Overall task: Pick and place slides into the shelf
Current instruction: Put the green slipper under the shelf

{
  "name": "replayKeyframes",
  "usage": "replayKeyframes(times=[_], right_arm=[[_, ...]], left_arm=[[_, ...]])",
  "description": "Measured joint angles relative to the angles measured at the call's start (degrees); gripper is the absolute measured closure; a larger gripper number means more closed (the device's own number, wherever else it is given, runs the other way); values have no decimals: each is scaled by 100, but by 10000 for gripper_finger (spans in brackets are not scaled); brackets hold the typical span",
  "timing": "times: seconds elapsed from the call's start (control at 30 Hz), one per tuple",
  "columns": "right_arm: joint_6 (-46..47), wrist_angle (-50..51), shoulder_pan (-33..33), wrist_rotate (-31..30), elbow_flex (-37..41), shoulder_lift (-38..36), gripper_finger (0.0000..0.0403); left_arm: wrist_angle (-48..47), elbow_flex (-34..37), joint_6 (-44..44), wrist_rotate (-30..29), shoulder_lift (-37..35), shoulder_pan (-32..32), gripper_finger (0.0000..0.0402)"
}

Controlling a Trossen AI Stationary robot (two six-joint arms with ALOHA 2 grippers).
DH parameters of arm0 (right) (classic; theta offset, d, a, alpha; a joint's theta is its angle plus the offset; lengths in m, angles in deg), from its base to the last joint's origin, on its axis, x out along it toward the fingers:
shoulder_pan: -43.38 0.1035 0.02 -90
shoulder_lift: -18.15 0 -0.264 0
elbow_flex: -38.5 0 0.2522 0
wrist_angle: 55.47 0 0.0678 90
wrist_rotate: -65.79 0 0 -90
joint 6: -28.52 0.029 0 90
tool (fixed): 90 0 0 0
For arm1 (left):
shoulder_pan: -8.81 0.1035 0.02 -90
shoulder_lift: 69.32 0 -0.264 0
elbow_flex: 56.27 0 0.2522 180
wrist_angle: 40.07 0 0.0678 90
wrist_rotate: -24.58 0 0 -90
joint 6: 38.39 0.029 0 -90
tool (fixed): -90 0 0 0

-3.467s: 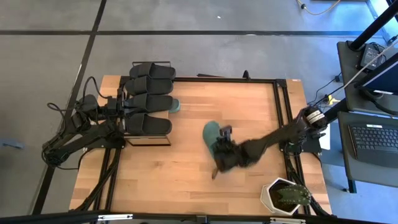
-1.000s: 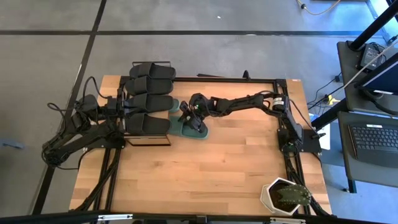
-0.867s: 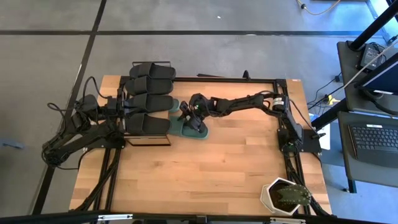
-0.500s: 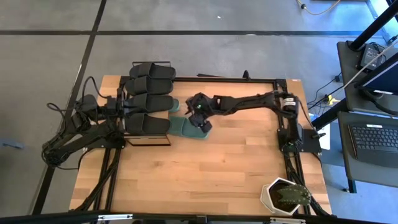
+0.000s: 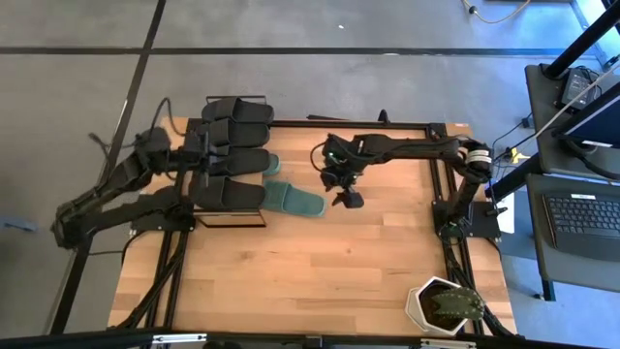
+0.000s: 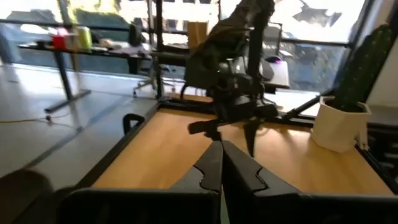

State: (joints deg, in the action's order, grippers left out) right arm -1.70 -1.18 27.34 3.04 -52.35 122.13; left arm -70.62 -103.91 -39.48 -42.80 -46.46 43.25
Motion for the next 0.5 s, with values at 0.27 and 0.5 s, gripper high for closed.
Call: replayKeyframes(times=[0.27, 0.5], right_arm=[[1173, -2148, -21, -13, 2253, -1587, 152], [2454, -4191, -30, -517, 4123, -3049, 152]], left_arm=[[-725, -1999, 777, 104, 2271, -444, 401], [-1688, -3779, 1197, -794, 4058, -1361, 401]])
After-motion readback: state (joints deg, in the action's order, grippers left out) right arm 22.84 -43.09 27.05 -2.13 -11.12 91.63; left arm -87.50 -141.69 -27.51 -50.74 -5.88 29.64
